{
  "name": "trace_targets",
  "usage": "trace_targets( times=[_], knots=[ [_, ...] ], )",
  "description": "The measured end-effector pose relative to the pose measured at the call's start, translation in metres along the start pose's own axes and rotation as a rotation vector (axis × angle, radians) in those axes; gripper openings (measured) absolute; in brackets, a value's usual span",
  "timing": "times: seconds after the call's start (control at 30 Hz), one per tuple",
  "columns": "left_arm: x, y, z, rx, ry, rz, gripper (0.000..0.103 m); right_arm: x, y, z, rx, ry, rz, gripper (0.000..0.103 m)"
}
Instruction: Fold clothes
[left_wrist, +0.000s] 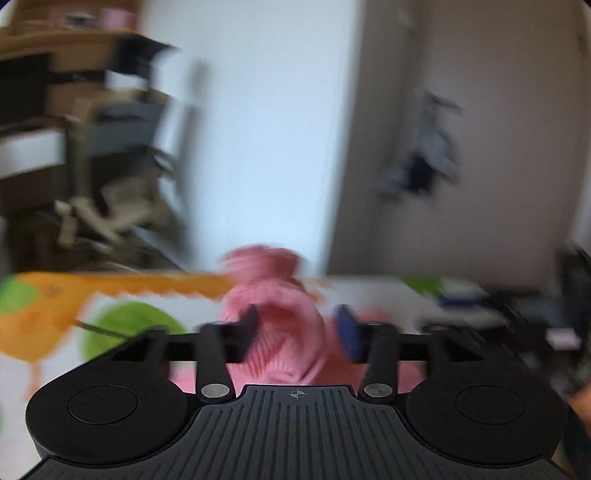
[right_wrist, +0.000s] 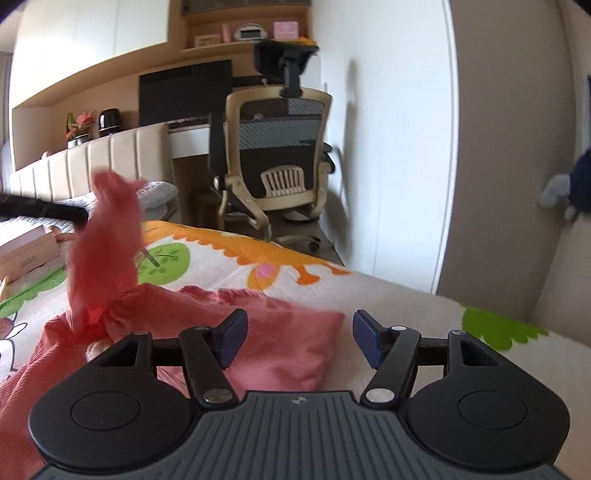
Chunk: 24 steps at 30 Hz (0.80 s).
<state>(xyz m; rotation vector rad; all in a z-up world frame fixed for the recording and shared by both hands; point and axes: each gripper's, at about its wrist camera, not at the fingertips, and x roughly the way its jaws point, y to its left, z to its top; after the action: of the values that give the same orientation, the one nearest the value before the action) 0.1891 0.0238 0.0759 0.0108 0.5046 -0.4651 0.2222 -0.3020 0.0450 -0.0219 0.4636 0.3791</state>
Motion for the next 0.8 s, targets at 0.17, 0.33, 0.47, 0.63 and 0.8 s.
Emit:
trace_targets(
  times=[0.17, 0.33, 0.47, 0.63, 0.8],
  knots=[
    [0.007, -0.024, -0.034, 0.108, 0.136, -0.037, 0.087, -0.003, 0.000, 0.004, 0.050, 0.007, 0.065, 0.064],
    [0.013, -0.014, -0.060, 0.100, 0.206, -0.020, 0.094, 0.018, 0.011, 0.014, 0.134, 0.074, 0.206, 0.064],
    [0.024, -0.005, -0.067, 0.063, 0.230, 0.015, 0.094, 0.062, 0.019, 0.002, 0.151, 0.187, 0.178, 0.063],
    [0.030, 0.003, -0.065, 0.029, 0.226, 0.031, 0.096, 0.061, 0.022, 0.001, 0.225, 0.154, 0.250, 0.020],
    [0.037, 0.004, -0.063, 0.024, 0.215, 0.019, 0.097, 0.028, 0.006, 0.034, 0.198, 0.022, 0.193, 0.018]
  ],
)
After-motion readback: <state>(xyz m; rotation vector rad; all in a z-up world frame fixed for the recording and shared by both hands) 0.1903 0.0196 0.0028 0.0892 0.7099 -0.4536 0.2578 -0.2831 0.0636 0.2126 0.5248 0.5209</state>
